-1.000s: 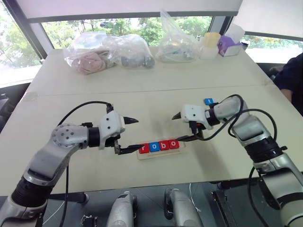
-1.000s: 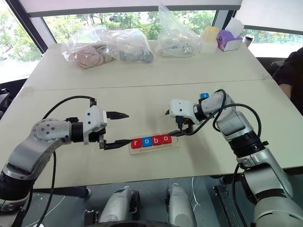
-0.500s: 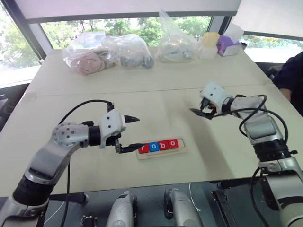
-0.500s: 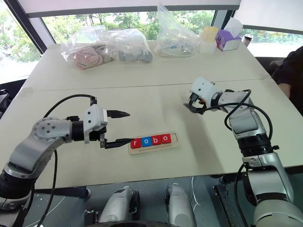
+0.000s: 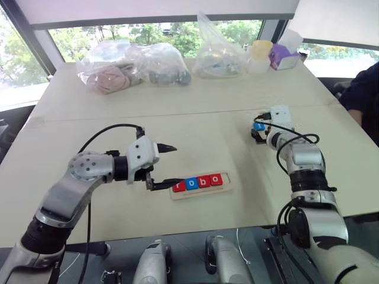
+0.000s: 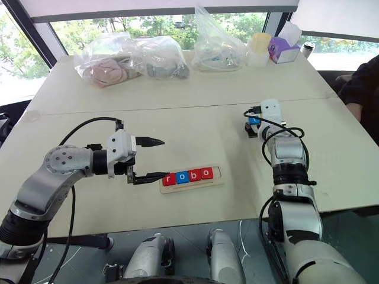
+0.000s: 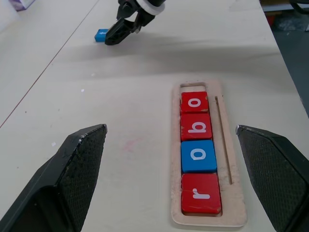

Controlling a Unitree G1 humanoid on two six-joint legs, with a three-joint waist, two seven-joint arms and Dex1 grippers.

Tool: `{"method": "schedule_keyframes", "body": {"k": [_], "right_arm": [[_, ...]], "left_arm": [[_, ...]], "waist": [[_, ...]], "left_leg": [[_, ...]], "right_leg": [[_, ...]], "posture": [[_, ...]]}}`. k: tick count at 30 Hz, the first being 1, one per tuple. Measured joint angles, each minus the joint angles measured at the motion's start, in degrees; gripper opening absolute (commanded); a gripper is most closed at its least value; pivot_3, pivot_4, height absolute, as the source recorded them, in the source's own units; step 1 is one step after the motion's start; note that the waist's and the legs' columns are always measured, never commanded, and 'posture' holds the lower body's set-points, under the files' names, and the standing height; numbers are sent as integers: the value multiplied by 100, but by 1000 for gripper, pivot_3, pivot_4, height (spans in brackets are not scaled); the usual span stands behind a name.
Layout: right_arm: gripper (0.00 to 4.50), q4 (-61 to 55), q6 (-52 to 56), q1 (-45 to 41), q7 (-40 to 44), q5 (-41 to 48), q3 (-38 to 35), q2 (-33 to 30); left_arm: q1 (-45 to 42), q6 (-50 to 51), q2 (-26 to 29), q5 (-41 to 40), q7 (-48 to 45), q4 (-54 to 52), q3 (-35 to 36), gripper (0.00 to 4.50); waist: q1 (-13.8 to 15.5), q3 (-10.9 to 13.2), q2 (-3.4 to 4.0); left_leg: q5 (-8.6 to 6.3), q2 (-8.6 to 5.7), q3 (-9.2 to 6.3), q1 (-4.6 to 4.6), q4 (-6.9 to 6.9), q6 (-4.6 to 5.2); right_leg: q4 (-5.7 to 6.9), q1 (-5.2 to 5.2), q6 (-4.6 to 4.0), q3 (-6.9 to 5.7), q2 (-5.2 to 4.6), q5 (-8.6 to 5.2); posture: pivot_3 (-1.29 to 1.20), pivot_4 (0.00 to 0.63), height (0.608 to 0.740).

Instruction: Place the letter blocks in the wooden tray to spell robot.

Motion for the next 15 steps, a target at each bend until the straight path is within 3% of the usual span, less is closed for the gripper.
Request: {"method": "schedule_keyframes", "body": {"k": [6, 9, 13, 14, 15], "right_arm": [[4477, 714, -323, -369, -208, 163, -73, 71], [3609, 890, -446, -435, -240, 250, -87, 116], [1418, 956, -482, -484, -240, 318, -77, 200], [1149, 954, -480, -486, -238, 340, -76, 199], [1154, 929, -452, -483, -239, 352, -76, 199]], "left_arm": [[59, 12, 2, 0, 51, -67, -4, 4500], [86, 13, 5, 0, 96, -152, -7, 4500], [147, 13, 6, 0, 119, -159, -9, 4500], [157, 12, 6, 0, 121, -161, -8, 4500], [172, 12, 6, 0, 122, -161, -8, 4500]], "waist": [[-7, 0, 0], [-14, -1, 1], [-10, -1, 2], [-5, -2, 2], [-2, -2, 2]], "left_leg": [[0, 0, 0, 0, -2, 0], [0, 0, -1, 5, -2, 0], [0, 1, -2, 6, -2, 0], [0, 1, -2, 6, -1, 0], [0, 0, -3, 6, -1, 0]], "right_leg": [[-1, 1, 0, 2, 0, 0], [0, 3, 2, 3, 1, 1], [2, 4, 1, 4, 2, 1], [1, 6, 1, 3, 2, 0], [1, 7, 1, 4, 2, 0]], "posture": [[0, 150, 740], [0, 150, 740], [0, 150, 740], [0, 150, 740], [0, 150, 740]]}}
